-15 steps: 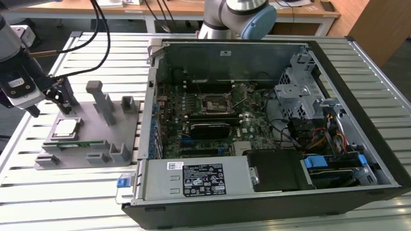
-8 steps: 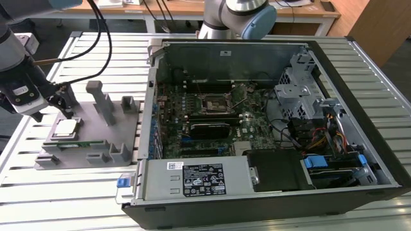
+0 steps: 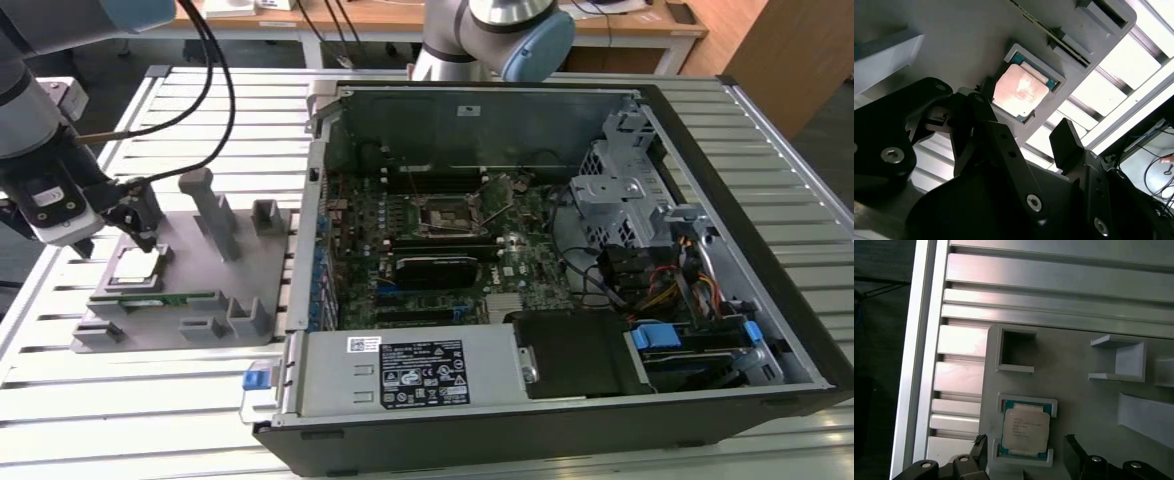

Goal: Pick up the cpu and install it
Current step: 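Pick up the cpu and move it towards the insertion slot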

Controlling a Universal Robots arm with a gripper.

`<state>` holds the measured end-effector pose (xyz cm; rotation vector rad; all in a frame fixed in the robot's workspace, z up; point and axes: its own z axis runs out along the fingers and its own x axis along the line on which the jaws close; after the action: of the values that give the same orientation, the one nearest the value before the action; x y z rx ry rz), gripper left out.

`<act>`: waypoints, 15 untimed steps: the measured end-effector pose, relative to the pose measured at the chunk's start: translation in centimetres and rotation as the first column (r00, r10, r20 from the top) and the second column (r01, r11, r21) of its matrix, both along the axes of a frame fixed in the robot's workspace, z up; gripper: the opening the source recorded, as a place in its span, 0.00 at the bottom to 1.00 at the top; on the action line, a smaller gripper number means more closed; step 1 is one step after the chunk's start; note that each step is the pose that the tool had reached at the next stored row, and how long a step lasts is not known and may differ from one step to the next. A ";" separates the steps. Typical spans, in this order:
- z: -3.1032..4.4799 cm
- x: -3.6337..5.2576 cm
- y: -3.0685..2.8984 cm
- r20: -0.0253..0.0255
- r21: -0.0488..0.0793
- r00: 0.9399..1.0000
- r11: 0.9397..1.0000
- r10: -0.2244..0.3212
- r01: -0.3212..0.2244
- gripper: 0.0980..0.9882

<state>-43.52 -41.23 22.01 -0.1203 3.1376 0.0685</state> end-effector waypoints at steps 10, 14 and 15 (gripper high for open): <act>-0.91 0.01 0.00 0.000 0.000 1.000 1.000 -0.008 0.008 0.68; -1.24 0.03 0.00 0.000 0.000 1.000 1.000 -0.009 0.009 0.68; -1.34 0.07 0.00 0.000 0.000 1.000 1.000 -0.009 0.009 0.68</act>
<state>-43.45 -41.23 20.67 -0.1058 3.1380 0.0685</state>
